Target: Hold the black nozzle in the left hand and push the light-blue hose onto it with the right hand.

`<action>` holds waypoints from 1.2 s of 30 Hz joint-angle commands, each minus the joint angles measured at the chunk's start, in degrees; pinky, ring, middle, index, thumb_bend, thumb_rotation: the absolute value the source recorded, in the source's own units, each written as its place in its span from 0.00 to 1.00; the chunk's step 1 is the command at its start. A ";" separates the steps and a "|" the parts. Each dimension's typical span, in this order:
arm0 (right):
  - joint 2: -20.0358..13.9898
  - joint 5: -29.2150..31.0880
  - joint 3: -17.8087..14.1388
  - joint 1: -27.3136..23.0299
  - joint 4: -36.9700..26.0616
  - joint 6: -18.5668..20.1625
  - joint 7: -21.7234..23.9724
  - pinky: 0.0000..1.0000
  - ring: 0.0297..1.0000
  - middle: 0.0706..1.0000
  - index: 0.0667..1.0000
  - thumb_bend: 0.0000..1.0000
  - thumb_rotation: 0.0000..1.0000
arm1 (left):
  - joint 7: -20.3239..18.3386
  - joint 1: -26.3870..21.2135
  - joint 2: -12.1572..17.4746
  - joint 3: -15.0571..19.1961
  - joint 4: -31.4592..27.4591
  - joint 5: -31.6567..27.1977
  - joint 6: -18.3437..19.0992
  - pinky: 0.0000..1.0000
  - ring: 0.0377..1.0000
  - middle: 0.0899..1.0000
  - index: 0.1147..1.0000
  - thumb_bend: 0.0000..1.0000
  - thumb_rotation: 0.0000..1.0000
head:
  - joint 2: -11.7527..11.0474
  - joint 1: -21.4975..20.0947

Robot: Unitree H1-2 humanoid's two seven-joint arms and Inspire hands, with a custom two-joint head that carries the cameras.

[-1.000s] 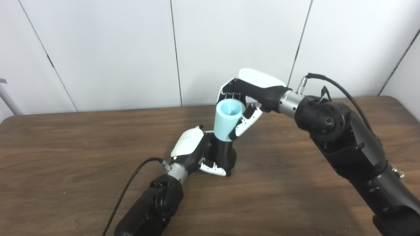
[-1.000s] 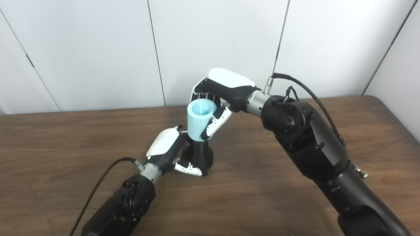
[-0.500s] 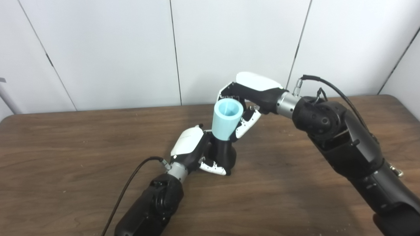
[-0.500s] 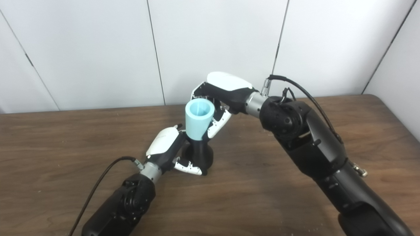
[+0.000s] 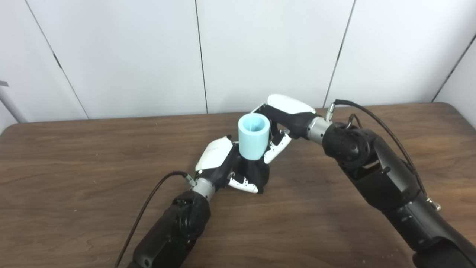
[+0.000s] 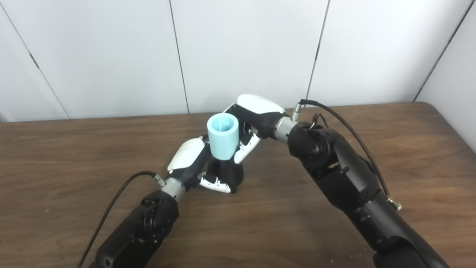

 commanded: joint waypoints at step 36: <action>-4.89 3.08 -10.58 -0.30 -14.26 7.58 3.82 0.91 1.00 1.00 1.00 1.00 0.22 | -4.81 1.76 -0.67 -2.37 5.11 1.07 -0.83 1.00 0.63 0.44 0.42 0.53 0.00 | -2.07 0.00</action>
